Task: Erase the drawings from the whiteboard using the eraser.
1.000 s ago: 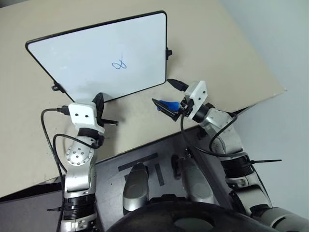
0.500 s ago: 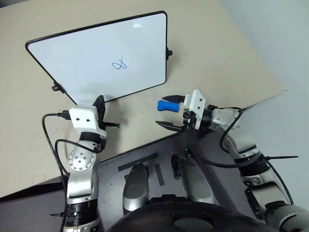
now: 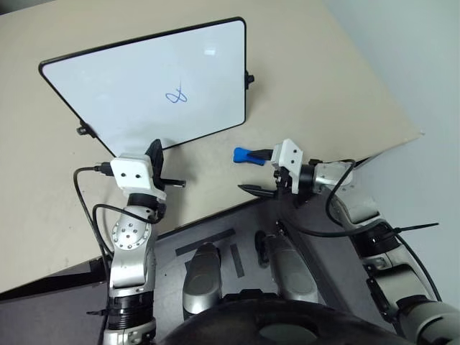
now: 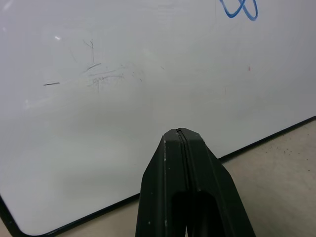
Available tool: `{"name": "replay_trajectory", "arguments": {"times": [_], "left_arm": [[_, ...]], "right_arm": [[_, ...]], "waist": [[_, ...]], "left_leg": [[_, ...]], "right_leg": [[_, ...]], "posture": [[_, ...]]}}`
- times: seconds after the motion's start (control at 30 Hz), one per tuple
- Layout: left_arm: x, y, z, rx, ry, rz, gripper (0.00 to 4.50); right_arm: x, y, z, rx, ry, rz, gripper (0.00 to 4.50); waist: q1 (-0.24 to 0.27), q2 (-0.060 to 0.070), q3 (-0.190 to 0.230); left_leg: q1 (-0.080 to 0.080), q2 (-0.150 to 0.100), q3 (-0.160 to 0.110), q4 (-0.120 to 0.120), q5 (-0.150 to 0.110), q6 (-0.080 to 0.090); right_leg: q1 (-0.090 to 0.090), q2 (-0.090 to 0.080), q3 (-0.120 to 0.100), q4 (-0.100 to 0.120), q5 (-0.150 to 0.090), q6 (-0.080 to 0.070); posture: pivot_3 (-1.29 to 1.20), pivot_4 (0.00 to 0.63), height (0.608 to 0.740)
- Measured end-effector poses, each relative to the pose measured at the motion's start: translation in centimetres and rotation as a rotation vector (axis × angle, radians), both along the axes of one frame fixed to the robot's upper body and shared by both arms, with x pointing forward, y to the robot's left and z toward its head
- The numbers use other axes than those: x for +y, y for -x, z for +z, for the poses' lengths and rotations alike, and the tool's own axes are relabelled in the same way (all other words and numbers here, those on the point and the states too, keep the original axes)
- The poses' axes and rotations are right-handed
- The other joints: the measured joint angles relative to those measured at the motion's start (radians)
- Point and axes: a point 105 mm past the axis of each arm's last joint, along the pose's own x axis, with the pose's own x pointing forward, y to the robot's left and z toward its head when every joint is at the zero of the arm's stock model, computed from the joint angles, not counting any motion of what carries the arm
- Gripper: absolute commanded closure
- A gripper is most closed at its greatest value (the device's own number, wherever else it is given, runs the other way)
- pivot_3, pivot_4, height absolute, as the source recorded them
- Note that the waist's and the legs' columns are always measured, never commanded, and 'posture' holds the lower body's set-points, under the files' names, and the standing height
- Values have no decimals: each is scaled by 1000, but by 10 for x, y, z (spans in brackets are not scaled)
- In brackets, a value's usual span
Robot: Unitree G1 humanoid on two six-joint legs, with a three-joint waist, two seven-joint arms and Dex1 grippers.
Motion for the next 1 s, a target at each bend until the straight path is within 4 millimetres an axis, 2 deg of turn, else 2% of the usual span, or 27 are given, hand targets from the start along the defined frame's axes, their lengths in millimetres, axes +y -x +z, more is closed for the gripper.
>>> {"name": "replay_trajectory", "arguments": {"times": [0.13, 0.23, 0.6, 0.63, 0.83, 1.0], "left_arm": [[-1, -2, 1, -10, 5, -2, 4500], [-1, -2, 0, -11, 8, 0, 4500], [-1, 2, -3, -12, 15, 7, 4500], [0, 2, -3, -13, 14, 8, 4500], [3, 2, -1, -21, 1, 14, 4500], [3, 2, -1, -24, -3, 11, 4500]], "right_arm": [[-1, -5, 0, -14, 11, -4, 29], [-1, -9, 0, -26, 23, -12, 517], [-6, -25, 2, -90, 35, -76, 4356], [-5, -25, 2, -94, 34, -75, 4465], [-2, -26, 9, -138, 19, -62, 4465], [22, -32, 54, -341, -37, 20, 4465]], "waist": [[0, 0, 0], [0, 0, 0], [0, 0, 0], [0, 0, 0], [-1, 0, 0], [-5, 0, 0]], "left_leg": [[0, 0, 0, 0, 0, -1], [0, 0, 0, 0, -1, -1], [0, 0, -1, 0, -1, -1], [0, 1, -1, 0, -1, -1], [0, 1, 0, 0, -1, -1], [0, 1, 0, -1, -1, -1]], "right_leg": [[0, 0, 0, 0, 0, 0], [0, 0, 0, 0, 0, 0], [0, 0, 0, 0, 0, 0], [0, 0, 0, 0, 0, 0], [-1, 0, 0, 0, 1, -1], [-3, 1, 0, 0, 2, -3]], "posture": [[0, 150, 740], [0, 150, 740], [0, 150, 740], [0, 150, 740], [0, 150, 740], [0, 150, 740]]}}
